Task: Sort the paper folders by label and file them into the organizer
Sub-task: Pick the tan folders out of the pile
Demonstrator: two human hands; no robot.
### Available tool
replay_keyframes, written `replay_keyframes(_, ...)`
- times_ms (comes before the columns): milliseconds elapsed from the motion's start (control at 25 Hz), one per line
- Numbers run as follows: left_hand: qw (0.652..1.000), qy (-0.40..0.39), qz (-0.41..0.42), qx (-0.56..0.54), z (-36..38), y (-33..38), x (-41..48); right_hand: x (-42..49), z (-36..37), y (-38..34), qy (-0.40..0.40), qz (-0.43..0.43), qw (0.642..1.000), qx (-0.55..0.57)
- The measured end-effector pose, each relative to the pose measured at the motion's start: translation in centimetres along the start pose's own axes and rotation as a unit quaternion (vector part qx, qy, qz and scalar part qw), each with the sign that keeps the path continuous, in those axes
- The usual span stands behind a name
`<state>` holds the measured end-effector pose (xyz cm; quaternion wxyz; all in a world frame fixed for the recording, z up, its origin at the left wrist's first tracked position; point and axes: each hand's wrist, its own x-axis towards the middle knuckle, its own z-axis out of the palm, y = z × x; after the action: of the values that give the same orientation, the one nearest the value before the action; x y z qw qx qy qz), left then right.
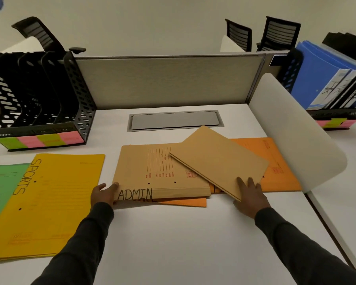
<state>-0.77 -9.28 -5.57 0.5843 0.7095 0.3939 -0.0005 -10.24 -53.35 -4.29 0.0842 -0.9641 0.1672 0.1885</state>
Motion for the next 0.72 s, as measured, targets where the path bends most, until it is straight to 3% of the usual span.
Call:
replay_keyframes(280, 0.98, -0.087, -0.028, -0.179, -0.8, 1.6, -1.7, 0.1, 0.3, -1.8, 0.017, -0.005, 1.0, 0.015)
replay_keyframes(400, 0.974, -0.141, -0.016, -0.176, -1.0, 3.4, -2.1, -0.4, -0.3, -2.6, 0.038, -0.025, 0.999, -0.007)
replay_keyframes(520, 0.972, -0.179, -0.001, -0.153, -1.6, 5.7, -1.9, -1.1, -2.0, -2.9, 0.106, -0.065, 0.992, 0.002)
replay_keyframes(720, 0.961, -0.18, 0.039, -0.204, -3.8, 9.9, -1.0, -1.9, -6.8, -3.0, 0.249, -0.108, 0.956, 0.11)
